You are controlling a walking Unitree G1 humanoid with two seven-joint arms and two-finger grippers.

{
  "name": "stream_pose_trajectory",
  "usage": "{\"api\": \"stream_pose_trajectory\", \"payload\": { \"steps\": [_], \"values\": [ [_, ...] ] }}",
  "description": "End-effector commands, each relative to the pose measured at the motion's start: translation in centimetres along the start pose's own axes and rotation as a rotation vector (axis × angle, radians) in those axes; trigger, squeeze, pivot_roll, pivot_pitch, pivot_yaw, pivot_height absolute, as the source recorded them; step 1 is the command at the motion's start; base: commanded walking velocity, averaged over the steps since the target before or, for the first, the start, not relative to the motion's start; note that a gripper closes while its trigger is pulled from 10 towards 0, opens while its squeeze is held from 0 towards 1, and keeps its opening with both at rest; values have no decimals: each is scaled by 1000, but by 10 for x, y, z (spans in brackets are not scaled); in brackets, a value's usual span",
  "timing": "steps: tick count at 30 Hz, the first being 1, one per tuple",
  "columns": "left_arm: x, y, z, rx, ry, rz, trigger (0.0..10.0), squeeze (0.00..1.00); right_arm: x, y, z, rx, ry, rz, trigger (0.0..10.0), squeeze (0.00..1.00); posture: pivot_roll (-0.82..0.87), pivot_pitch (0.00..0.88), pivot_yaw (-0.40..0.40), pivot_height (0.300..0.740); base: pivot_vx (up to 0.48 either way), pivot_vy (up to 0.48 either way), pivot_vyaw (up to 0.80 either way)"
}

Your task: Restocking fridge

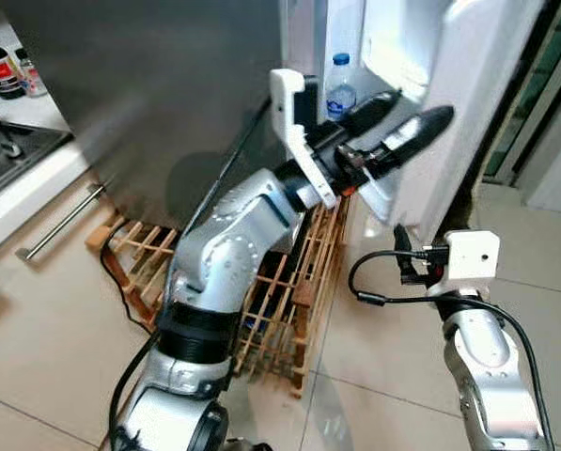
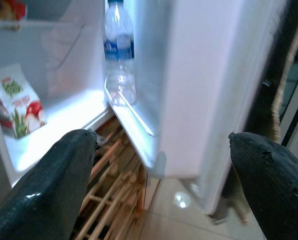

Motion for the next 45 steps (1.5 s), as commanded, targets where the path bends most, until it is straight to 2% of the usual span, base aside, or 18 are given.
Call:
{"api": "stream_pose_trajectory", "payload": {
  "steps": [1, 2, 4, 5, 6, 7, 9, 11, 12, 14, 16, 26, 28, 31, 36, 38, 40, 45],
  "values": [
    [-26, -31, 15, 46, 44, 201, 10000, 0, 0, 5, 4, 14, 18, -1, 10000, 161, -117, 0, 81, 740, 0, 0, 0],
    [-42, -56, 18, 61, 59, 345, 10000, 0, 2, 10, 8, 26, 28, -5, 10000, 157, -94, 0, 73, 740, 0, 0, 0],
    [-57, -83, 17, 79, 63, 495, 10000, 0, 4, 16, 10, 32, 34, -7, 10000, 157, -75, 0, 65, 740, 0, 0, 0],
    [-57, -83, 17, 79, 63, 495, 10000, 0, 4, 16, 10, 32, 34, -7, 10000, 157, -75, 0, 65, 740, 0, 0, 0],
    [-64, -98, 16, 82, 82, 580, 10000, 0, 4, 18, 11, 34, 36, -6, 10000, 161, -71, 0, 64, 740, 0, 0, 0],
    [-70, -111, 14, 82, 109, 662, 10000, 0, 4, 21, 11, 37, 42, -3, 10000, 157, -54, 0, 59, 740, 0, 0, 0],
    [-85, -150, 9, 32, 260, 903, 10000, 0, 2, 27, 11, 37, 50, 11, 10000, 157, -39, 0, 52, 740, 0, 0, 0],
    [-92, -176, 6, 28, 295, 1070, 10000, 0, 0, 33, 10, 29, 84, 15, 10000, 165, -26, 0, 43, 740, 0, 0, 203],
    [-93, -180, 5, 35, 288, 1100, 10000, 0, 0, 34, 11, 26, 99, 15, 10000, 165, -24, 0, 41, 740, 0, 0, 406],
    [-89, -178, 4, 40, 299, 1098, 10000, 0, -5, 38, 14, 37, 99, 50, 10000, 184, -19, 0, 37, 740, 0, 0, 731],
    [-83, -165, 3, 44, 310, 1061, 10000, 0, -10, 41, 16, 41, 101, 77, 10000, 192, -12, 0, 31, 740, 0, 0, 666],
    [-81, -154, 8, 67, 370, 1054, 10000, 0, -18, 48, 12, 31, 156, 98, 10000, 192, -12, 0, 42, 740, 0, 0, 636],
    [-78, -143, 11, 73, 391, 1026, 10000, 0, -21, 51, 14, 38, 162, 107, 10000, 188, -12, 0, 42, 740, 0, 465, 631],
    [-73, -135, 11, 74, 419, 997, 10000, 0, -21, 53, 15, 41, 159, 114, 10000, 192, -11, 0, 43, 740, 0, 458, 629],
    [-72, -134, 9, 82, 403, 1019, 10000, 0, -17, 54, 13, 38, 154, 112, 10000, 196, -9, 0, 43, 740, 0, 452, 621],
    [-69, -129, 8, 75, 425, 1011, 10000, 0, -14, 56, 12, 38, 152, 103, 10000, 196, -10, 0, 42, 740, 0, 435, 613],
    [-66, -123, 7, 87, 406, 980, 10000, 0, -12, 57, 13, 41, 151, 100, 10000, 196, -12, 0, 42, 740, -247, 262, 613],
    [-63, -117, 3, 61, 426, 959, 10000, 0, -15, 56, 14, 50, 148, 121, 10000, 200, -17, 0, 44, 740, 0, 0, 609]
  ]
}}
Point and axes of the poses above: a point about 5 cm out from each wrist's last joint towards the gripper, its own y axis pointing out of the wrist towards the gripper, its own z axis along the axis of the wrist's last joint, x = y × z, the point moved 1 cm from there along y, pointing out of the wrist towards the gripper, and after that the axes turned 8 degrees about -y, right-handed, at the moved point
